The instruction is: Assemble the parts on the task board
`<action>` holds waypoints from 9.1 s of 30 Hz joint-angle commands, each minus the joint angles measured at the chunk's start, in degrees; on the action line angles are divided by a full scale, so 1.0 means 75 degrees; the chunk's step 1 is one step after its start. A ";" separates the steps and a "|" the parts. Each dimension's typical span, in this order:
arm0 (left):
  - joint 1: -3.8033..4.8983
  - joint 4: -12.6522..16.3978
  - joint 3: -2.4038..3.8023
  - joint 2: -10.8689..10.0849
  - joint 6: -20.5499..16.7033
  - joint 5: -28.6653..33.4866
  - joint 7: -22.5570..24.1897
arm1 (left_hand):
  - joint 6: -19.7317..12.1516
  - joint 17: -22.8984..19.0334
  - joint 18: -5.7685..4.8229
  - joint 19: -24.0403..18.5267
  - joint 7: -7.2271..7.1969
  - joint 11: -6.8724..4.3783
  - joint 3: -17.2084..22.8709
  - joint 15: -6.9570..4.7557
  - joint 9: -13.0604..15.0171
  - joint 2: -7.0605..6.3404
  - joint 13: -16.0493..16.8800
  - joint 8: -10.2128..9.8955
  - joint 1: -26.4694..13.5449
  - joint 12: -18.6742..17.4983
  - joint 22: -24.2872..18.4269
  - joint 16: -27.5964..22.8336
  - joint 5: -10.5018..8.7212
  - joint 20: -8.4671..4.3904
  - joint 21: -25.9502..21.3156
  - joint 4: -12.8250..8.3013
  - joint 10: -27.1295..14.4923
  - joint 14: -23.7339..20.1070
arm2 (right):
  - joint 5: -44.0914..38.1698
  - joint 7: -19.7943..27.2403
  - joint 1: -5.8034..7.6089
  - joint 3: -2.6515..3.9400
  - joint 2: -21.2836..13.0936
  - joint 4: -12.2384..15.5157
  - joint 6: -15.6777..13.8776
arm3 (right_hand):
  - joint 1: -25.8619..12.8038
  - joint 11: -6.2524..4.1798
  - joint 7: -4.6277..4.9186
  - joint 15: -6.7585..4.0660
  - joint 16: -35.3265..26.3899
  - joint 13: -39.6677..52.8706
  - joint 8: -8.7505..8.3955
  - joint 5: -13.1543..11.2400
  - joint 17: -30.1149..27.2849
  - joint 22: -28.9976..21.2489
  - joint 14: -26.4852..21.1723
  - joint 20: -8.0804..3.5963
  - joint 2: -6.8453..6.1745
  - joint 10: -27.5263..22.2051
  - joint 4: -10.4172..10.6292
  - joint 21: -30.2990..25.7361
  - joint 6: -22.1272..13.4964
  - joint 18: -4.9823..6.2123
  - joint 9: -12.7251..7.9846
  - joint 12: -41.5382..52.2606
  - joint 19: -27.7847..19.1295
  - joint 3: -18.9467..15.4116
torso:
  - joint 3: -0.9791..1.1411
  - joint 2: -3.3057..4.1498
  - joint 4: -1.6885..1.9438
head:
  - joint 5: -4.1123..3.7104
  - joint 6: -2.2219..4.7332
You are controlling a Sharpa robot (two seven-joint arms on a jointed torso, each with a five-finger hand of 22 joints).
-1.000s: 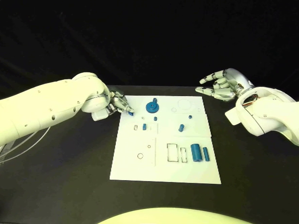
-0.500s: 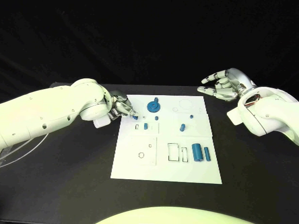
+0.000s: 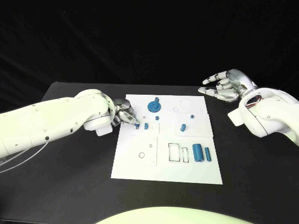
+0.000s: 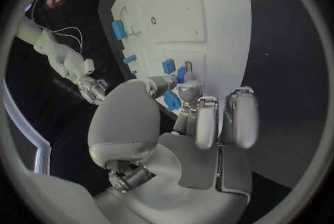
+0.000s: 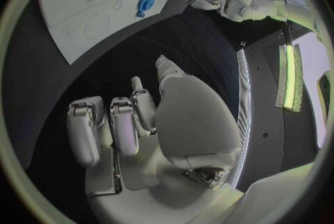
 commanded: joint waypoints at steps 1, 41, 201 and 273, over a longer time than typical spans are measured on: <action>-0.0010 0.0035 -0.0004 0.0008 -0.0044 -0.0444 0.0089 | 0.0008 0.2013 -0.0078 0.0065 -0.0077 0.0013 0.1167 -0.0061 0.0010 0.0015 0.0028 0.0038 -0.0061 0.0056 0.0749 0.0025 0.0043 0.0012 0.0045 -0.1099 0.0074 0.0795 | -0.0060 0.0089 -0.0008 -0.0001 -0.0008 0.0008 0.0103 | -0.0081 -0.0051 0.0002 -0.0059 -0.0029 0.0495 0.0045 0.0020 0.1555 0.2012 0.0673 -0.0053 -0.0014 0.0026 0.0007 0.0035 -0.0064 -0.0111 -0.0010 0.0040 0.0798 0.0033 | 0.0008 0.0006 -0.0001 | 0.0001 -0.0013; -0.0026 0.0157 -0.0043 0.0015 0.0227 -0.0663 -0.0092 | 0.0036 0.2013 -0.0093 0.0116 -0.0104 -0.0013 0.1297 -0.0083 0.0023 -0.0030 0.0121 0.0117 -0.0172 0.0143 0.0811 0.0025 0.0068 -0.0006 0.0077 -0.1148 0.0171 0.0795 | -0.0059 0.0097 -0.0010 -0.0001 -0.0021 0.0024 0.0115 | -0.0081 -0.0051 0.0002 -0.0059 -0.0029 0.0495 0.0045 0.0020 0.1555 0.2012 0.0673 -0.0053 -0.0014 0.0026 0.0007 0.0035 -0.0064 -0.0111 -0.0010 0.0040 0.0798 0.0033 | 0.0002 0.0001 0.0007 | -0.0002 -0.0118; -0.0457 0.0208 0.0002 0.0005 -0.0546 -0.0916 -0.0004 | 0.0320 0.2013 -0.0126 0.0230 -0.0372 -0.0215 0.1028 -0.0250 -0.0149 -0.0392 0.0246 0.0401 -0.1042 0.0265 0.0940 0.0025 -0.0086 -0.0149 0.0124 -0.0718 0.0526 0.0795 | -0.0050 0.0153 -0.0069 -0.0001 -0.0063 0.0021 0.0124 | -0.0219 -0.0057 -0.0005 -0.0066 -0.0040 0.0484 0.0125 0.0062 0.1530 0.2012 0.0668 -0.0060 -0.0005 0.0029 0.0011 0.0035 -0.0081 -0.0111 -0.0034 0.0047 0.0798 0.0061 | 0.0004 -0.0011 0.0006 | -0.0073 -0.0309; -0.0364 -0.0332 0.0230 0.0801 -0.2220 -0.2868 0.3621 | -0.0993 -0.2095 0.0861 -0.3641 0.0642 0.0857 -0.1318 0.0697 -0.2858 -0.0884 -0.4128 -0.1316 0.1947 -0.3441 -0.3123 -0.2656 -0.0077 0.0673 -0.3272 0.0121 -0.3489 -0.2043 | -0.0009 0.0449 -0.0079 -0.0004 -0.0029 -0.0065 -0.0022 | -0.0161 -0.0134 -0.0071 -0.0152 -0.0562 -0.1928 0.0398 0.0068 0.0518 0.1588 0.0397 -0.0145 -0.0102 -0.1787 -0.0014 -0.0592 -0.0163 0.0052 -0.0100 -0.2587 0.0490 0.0368 | 0.0000 -0.0006 0.0010 | -0.0237 0.0023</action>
